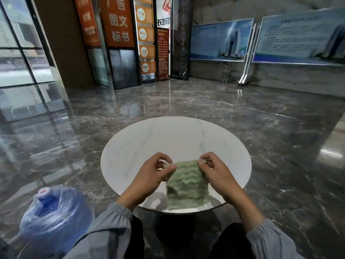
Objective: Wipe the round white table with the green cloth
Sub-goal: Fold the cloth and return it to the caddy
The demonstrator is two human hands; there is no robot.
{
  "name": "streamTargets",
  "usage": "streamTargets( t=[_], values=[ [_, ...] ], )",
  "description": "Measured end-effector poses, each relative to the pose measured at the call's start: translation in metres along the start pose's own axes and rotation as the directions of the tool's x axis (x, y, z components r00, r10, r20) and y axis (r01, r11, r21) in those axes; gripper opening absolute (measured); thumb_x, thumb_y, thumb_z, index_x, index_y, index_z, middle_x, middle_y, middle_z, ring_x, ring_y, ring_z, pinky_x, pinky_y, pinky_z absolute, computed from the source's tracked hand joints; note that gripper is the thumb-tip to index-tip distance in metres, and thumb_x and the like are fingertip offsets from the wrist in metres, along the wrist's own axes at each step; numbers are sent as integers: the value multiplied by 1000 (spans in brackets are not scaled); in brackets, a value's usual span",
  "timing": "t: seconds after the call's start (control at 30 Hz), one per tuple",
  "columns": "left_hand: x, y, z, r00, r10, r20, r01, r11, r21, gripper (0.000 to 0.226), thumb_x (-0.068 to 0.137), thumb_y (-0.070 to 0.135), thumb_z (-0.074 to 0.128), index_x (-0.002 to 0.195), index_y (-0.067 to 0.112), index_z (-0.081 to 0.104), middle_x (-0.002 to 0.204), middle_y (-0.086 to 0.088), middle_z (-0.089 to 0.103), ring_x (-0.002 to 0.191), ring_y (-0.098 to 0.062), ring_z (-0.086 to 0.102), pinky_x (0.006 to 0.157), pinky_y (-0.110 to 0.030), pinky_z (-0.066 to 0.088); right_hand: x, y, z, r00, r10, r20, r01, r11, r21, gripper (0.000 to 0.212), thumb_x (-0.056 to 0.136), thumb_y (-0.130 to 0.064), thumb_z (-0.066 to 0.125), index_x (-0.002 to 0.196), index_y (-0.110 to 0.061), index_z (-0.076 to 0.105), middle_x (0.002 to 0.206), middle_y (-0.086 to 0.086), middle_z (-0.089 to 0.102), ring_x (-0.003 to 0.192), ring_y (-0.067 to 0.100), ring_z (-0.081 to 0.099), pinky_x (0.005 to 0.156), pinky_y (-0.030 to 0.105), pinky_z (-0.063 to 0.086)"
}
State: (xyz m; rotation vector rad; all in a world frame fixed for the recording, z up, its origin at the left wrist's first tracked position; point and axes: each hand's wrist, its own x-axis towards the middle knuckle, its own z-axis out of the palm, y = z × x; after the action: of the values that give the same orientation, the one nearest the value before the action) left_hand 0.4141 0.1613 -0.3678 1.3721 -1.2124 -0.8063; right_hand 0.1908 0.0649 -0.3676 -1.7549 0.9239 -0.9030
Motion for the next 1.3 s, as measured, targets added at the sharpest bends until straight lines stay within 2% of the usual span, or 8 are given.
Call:
streamTargets(
  t=[0.2, 0.37, 0.47, 0.6, 0.8, 1.03, 1.17, 1.3],
  values=[
    [7, 23, 25, 999, 52, 9, -50, 988, -143, 17, 93, 24, 81, 108, 29, 76, 97, 2, 75, 89, -18, 72, 75, -32, 60, -14, -17, -27, 993, -23, -118, 36, 994, 106, 9, 105, -32, 58, 97, -34, 62, 76, -12, 68, 67, 2, 58, 64, 20, 46],
    [12, 27, 58, 992, -31, 122, 72, 937, -343, 18, 95, 29, 78, 111, 22, 80, 114, -8, 79, 110, -27, 75, 92, -42, 63, -29, -31, -50, 977, 0, -215, 40, 982, 185, 7, 103, -33, 61, 97, -34, 65, 77, -4, 63, 71, 10, 55, 68, 30, 46],
    [14, 25, 83, 966, -61, 250, 138, 943, -303, 26, 101, 36, 68, 110, 15, 80, 113, -9, 80, 109, -30, 75, 92, -43, 63, -42, -42, -65, 964, 25, -264, 31, 978, 207, 9, 104, -31, 61, 97, -34, 65, 79, -4, 66, 72, 12, 59, 66, 31, 50],
    [18, 31, 116, 944, -74, 323, 204, 897, -391, 38, 91, 41, 75, 107, 7, 75, 107, -13, 79, 98, -28, 75, 87, -42, 61, -64, -48, -87, 920, 33, -391, 26, 989, 145, 8, 106, -27, 59, 100, -29, 64, 76, -10, 66, 67, 5, 60, 60, 21, 50],
    [24, 51, 156, 885, 39, 464, 230, 830, -508, 25, 91, 27, 78, 108, 8, 78, 109, -12, 79, 99, -20, 77, 75, -29, 61, -90, -48, -121, 808, 81, -584, 4, 990, 142, 15, 106, -26, 59, 94, -32, 66, 79, -10, 69, 70, 4, 62, 62, 23, 52],
    [40, 46, 180, 856, 56, 514, 199, 881, -428, 36, 84, 29, 84, 116, 14, 77, 120, -10, 78, 120, -29, 71, 105, -44, 55, -94, -28, -136, 732, 133, -668, 41, 971, 238, 15, 106, -24, 59, 95, -31, 68, 82, -5, 71, 74, 7, 66, 62, 27, 56],
    [54, 38, 195, 814, -15, 581, 259, 904, -340, 15, 100, 32, 71, 99, 19, 78, 107, -8, 79, 100, -22, 75, 89, -37, 63, -86, -13, -143, 696, 189, -693, 42, 953, 301, 16, 107, -21, 58, 97, -29, 68, 86, -1, 75, 76, 13, 70, 63, 31, 60],
    [79, 25, 212, 804, 25, 594, 158, 954, -254, 14, 106, 40, 60, 101, 32, 70, 91, -2, 79, 83, -12, 77, 71, -26, 62, -67, 17, -155, 662, 211, -719, 6, 958, 287, 10, 106, -22, 60, 101, -27, 68, 86, 3, 72, 76, 12, 67, 63, 30, 57]
  ],
)
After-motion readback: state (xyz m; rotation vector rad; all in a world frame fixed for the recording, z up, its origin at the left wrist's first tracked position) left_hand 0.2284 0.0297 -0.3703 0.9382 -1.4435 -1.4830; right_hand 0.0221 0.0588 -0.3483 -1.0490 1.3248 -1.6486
